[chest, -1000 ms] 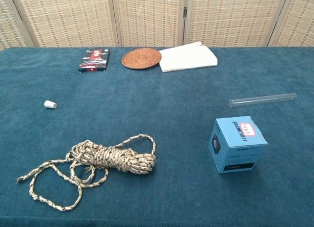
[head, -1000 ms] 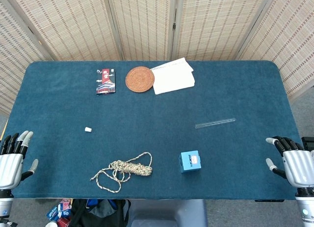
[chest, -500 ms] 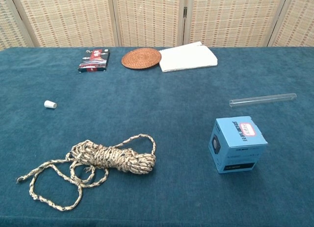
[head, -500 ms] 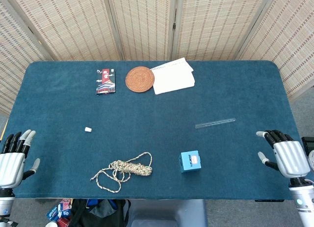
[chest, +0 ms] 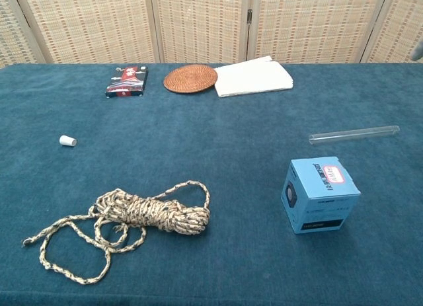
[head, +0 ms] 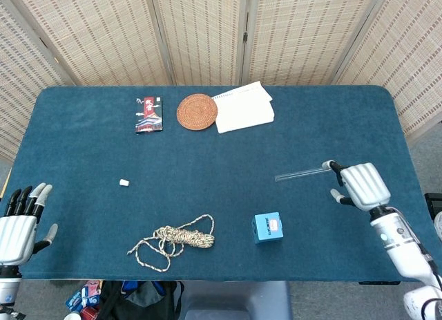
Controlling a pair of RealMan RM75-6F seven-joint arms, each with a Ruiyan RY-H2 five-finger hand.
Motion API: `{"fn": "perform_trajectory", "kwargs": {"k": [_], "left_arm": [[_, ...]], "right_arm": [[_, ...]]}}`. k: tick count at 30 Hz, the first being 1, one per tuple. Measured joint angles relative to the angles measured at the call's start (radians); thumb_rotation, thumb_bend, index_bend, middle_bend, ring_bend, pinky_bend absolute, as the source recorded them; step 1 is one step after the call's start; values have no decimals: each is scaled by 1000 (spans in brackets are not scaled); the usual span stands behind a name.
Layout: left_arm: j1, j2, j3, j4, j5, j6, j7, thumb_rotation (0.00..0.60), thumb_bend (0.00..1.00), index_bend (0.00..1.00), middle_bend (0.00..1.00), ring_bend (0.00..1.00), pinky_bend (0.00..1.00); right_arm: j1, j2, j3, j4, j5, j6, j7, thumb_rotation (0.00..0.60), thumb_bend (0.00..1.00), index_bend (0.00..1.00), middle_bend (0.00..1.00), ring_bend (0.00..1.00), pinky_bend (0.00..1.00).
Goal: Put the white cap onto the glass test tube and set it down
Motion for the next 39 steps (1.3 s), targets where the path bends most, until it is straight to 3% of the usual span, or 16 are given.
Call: {"fn": "perform_trajectory", "kwargs": {"k": [8,24,39], "left_arm": [[0,0,1,3,-5,-4,-2,600,337,54,29,13,5],[-2,-7,7,6,-12,-17,-4,600,337,54,29,13,5],[-5,-11,14,5,-15,-33,-19,600,337,54,29,13,5]], "right_arm": [[136,-116,16,169,98,-170,-7,600,258,296,915,994,1000],[281,-354,-5,535,193,-370,43,600,259,373,942,1000,1000],[327,-460,-39,709,182,-426,104,600,264,427,953,1000,1000]]}}
